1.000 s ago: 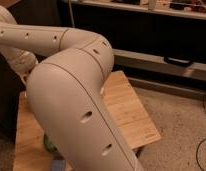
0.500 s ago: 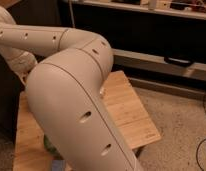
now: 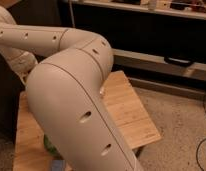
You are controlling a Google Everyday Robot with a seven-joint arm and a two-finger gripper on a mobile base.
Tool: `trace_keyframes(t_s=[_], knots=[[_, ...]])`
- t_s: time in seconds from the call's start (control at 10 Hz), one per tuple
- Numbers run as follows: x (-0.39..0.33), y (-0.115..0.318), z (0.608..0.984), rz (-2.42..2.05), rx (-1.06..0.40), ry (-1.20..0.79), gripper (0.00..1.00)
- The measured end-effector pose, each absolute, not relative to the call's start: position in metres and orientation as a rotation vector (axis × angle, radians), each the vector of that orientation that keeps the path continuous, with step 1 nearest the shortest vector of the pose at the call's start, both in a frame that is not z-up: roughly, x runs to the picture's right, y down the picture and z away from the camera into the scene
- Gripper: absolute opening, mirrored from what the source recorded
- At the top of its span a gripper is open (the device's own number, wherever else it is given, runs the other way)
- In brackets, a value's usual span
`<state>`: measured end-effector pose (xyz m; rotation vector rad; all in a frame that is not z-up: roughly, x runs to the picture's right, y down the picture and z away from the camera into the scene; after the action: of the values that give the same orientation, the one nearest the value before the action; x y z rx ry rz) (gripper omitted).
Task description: Place the eraser in the ceramic cup
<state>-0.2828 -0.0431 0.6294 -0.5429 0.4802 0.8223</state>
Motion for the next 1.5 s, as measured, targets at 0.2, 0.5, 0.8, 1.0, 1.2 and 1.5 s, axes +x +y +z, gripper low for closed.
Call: trace_keyframes(t_s=[0.2,0.5,0.8,1.0,1.2,1.5], knots=[[-0.2827,-0.0432,0.6294,0.822,-0.543,0.480,0.00],[-0.2826,-0.0433,0.6295,0.823,-0.543,0.480,0.00],[-0.2826,-0.0432,0.6297,0.823,-0.543,0.481,0.00],[-0.2826,-0.0432,0.6297,0.823,-0.543,0.480,0.00],[-0.2826,-0.0432,0.6297,0.823,-0.543,0.481,0.00],[-0.2807,-0.0430,0.6284,0.827,-0.503,0.471,0.00]])
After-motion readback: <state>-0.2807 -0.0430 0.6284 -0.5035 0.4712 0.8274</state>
